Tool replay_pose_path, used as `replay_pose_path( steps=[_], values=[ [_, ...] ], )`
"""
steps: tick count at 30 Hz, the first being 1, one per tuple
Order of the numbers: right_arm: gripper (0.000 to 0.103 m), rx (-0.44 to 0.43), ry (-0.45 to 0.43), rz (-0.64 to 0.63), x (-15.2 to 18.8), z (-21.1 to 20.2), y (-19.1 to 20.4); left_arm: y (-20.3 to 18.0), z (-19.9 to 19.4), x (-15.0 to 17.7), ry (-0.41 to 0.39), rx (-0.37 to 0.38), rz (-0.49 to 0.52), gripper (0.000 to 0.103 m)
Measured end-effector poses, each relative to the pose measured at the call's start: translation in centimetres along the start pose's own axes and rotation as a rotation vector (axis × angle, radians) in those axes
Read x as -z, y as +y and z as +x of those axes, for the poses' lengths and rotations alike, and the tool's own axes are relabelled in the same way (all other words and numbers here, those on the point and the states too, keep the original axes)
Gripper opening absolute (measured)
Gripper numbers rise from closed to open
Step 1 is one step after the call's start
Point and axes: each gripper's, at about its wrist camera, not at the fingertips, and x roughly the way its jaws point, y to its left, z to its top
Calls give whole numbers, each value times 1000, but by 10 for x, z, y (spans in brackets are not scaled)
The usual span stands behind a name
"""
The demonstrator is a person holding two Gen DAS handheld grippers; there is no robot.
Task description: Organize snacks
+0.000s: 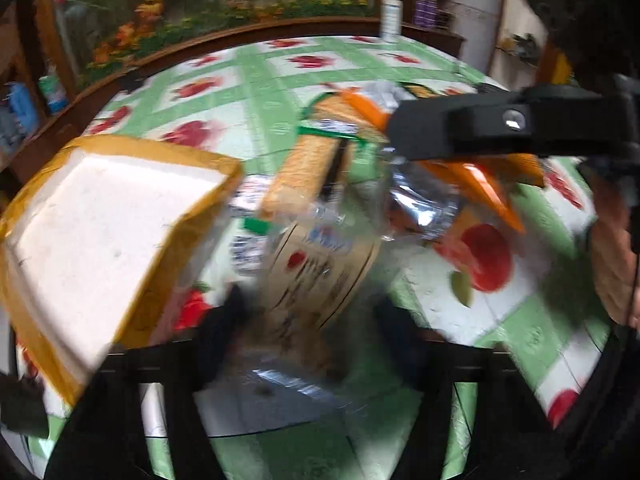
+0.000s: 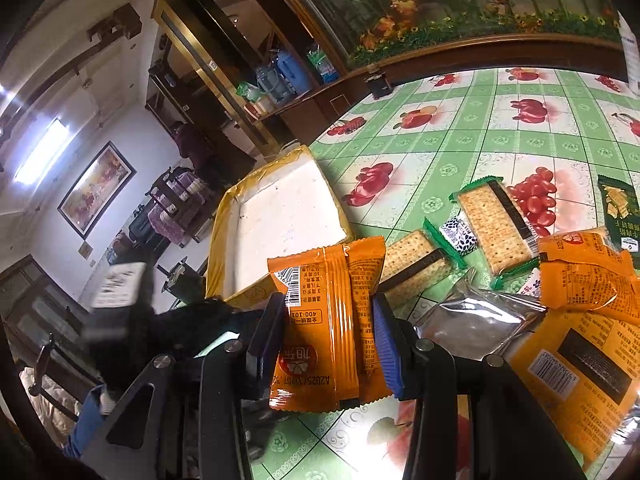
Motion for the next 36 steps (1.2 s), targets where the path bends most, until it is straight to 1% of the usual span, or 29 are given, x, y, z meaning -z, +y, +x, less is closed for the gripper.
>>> replay_pose_path(
  steps=[1, 4, 6, 9, 11, 14, 18, 23, 25, 26, 27, 29, 31, 34, 36],
  values=[
    [43, 2, -1, 3, 0, 0, 0, 3, -2, 1, -12, 7, -37, 51],
    [43, 0, 1, 14, 0, 0, -3, 9, -9, 3, -44, -7, -113, 47],
    [43, 2, 0, 16, 0, -1, -3, 14, -15, 5, -60, 31, -167, 47],
    [43, 6, -6, 13, -1, 0, -2, 17, -25, 9, -91, 57, -200, 47],
    [43, 8, -2, 14, -1, 1, -2, 22, -36, 10, -121, 90, -230, 47],
    [43, 5, 10, 10, -3, 3, 2, 35, -53, 6, -167, 91, -257, 47],
    [43, -3, 20, -7, -10, 8, 15, 65, -64, 2, -201, 45, -325, 47],
    [43, -30, 21, -14, -35, 31, 41, 100, -66, 2, -263, -8, -438, 47],
    [43, -43, 26, -6, -47, 50, 54, 111, -67, 0, -293, -5, -479, 46],
    [43, -45, 25, -2, -50, 57, 57, 116, -67, -1, -304, -19, -493, 45],
    [43, -44, 23, 1, -55, 67, 61, 121, -66, -2, -312, -31, -509, 45],
    [43, -30, 28, 15, -62, 87, 65, 130, -64, -1, -313, -22, -535, 45],
    [43, -37, 49, 42, -64, 107, 64, 138, -62, 0, -317, -49, -555, 45],
    [43, -5, 81, 48, -62, 130, 61, 148, -60, 3, -324, -62, -580, 45],
    [43, 0, 89, 47, -61, 140, 61, 154, -57, 6, -328, -72, -593, 45]
  ],
)
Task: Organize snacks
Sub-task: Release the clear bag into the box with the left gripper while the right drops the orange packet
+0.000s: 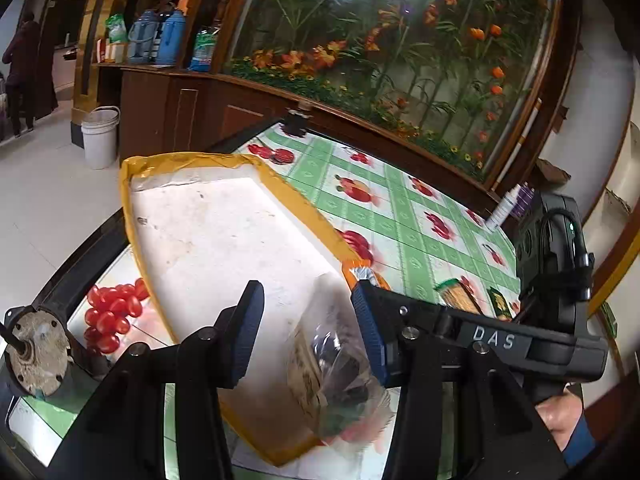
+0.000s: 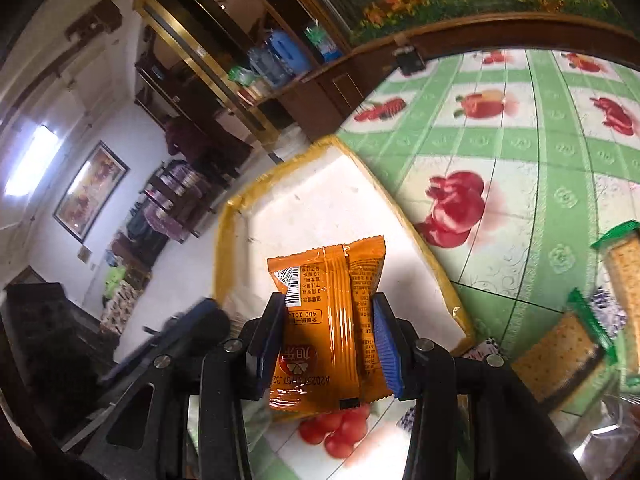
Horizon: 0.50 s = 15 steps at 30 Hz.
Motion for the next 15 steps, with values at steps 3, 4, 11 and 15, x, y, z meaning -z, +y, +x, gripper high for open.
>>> replay_pose_path(
  steps=[3, 4, 11, 15],
  values=[
    [44, 31, -4, -20, -2, 7, 3, 9, 9, -1, -2, -28, -16, 45],
    [44, 40, -4, -24, -2, 9, 4, 11, 11, -1, -2, -36, -19, 45],
    [59, 108, -7, -99, -1, 18, 12, 23, 9, 4, -19, -49, -64, 46],
    [61, 87, -54, -117, -5, 1, 15, 25, 2, 2, -57, -44, -79, 63]
  ],
)
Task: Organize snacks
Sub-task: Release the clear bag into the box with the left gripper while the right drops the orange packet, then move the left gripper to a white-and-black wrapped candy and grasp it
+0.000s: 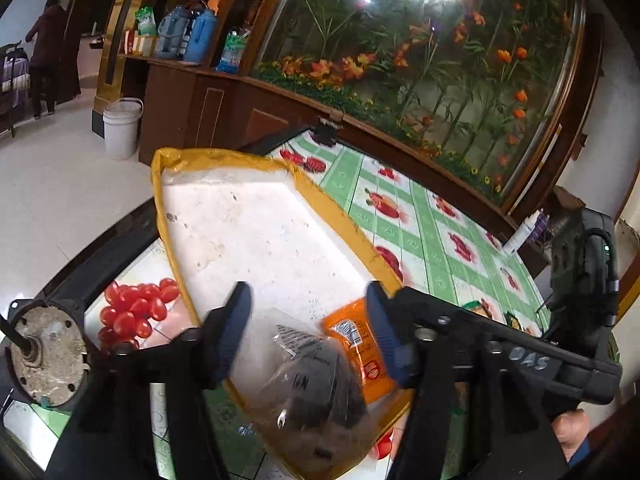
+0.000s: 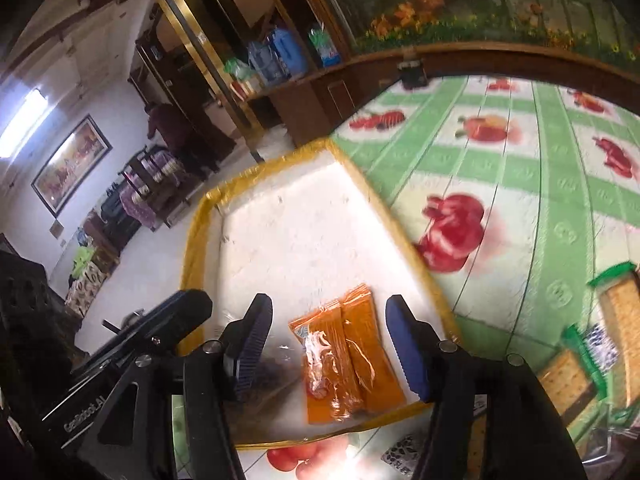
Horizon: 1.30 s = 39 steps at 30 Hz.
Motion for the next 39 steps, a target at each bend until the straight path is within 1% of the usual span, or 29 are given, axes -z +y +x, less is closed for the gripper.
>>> replay_pose_path(
  steps=[3, 5, 8, 9, 10, 11, 12, 14, 16, 18, 22, 24, 25, 27, 29, 31, 32, 36, 39],
  values=[
    [61, -13, -24, 15, -3, -17, -6, -1, -2, -1, -20, -6, -5, 64],
    [61, -26, -36, 23, -4, -33, -15, -4, 1, -1, 3, 1, -1, 64],
    [61, -3, -25, 39, -2, -54, -37, -17, -1, 5, 33, 26, 47, 64],
    [58, 6, -14, 43, -1, -58, -45, -24, -2, 10, 50, 37, 73, 64],
    [58, 34, 7, 46, 3, -64, -58, -30, -3, 13, 62, 51, 93, 64],
    [56, 62, 20, 52, 7, -67, -68, -38, -5, 19, 74, 71, 119, 64],
    [50, 80, 27, 62, 11, -71, -77, -47, -6, 24, 88, 87, 148, 64],
    [48, 90, 54, 82, 20, -75, -94, -70, -11, 40, 114, 128, 227, 64],
    [46, 73, 87, 100, 28, -77, -105, -90, -16, 56, 128, 160, 298, 64],
    [46, 62, 94, 104, 32, -78, -107, -105, -20, 70, 148, 191, 355, 64],
    [46, 79, 67, 62, 30, -72, -99, -121, -21, 96, 211, 239, 415, 64],
    [46, 75, 71, 46, 28, -63, -95, -123, -20, 104, 242, 241, 416, 64],
    [45, 97, 89, 33, 26, -54, -92, -120, -22, 103, 236, 256, 398, 64],
    [39, 148, 105, 16, 23, -44, -90, -113, -26, 100, 217, 261, 363, 64],
    [39, 183, 98, -13, 18, -38, -86, -105, -23, 98, 238, 280, 311, 64],
    [38, 218, 102, -20, 12, -31, -85, -100, -22, 98, 245, 274, 272, 64],
    [38, 223, 96, -18, 10, -28, -85, -99, -22, 99, 247, 271, 264, 64],
    [38, 251, 136, -46, 12, -11, -81, -102, -23, 100, 250, 268, 267, 64],
    [37, 259, 178, -125, 22, -3, -68, -102, -22, 100, 248, 263, 266, 64]
  ],
)
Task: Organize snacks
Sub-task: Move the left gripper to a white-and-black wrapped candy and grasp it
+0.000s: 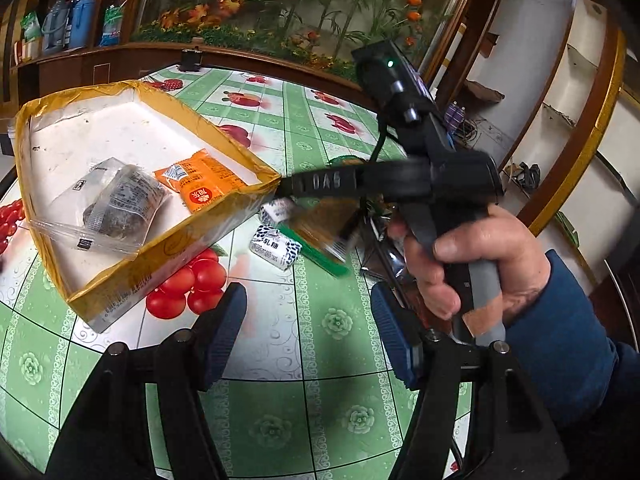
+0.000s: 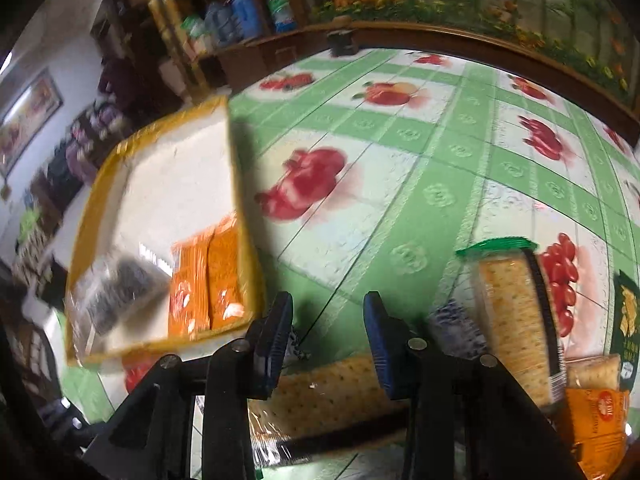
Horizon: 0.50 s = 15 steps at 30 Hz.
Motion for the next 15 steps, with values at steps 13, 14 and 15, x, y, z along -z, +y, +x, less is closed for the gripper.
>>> replay_pose_path(
  steps=[13, 14, 15],
  values=[
    [35, -88, 49, -209, 69, -56, 12, -13, -2, 13, 16, 4, 61, 64],
    [35, -90, 41, -196, 72, -61, 6, -12, -3, 14, 20, 17, 50, 64],
    [35, -97, 31, -172, 73, -67, 0, -9, -3, 16, 31, 33, 33, 64]
  ],
)
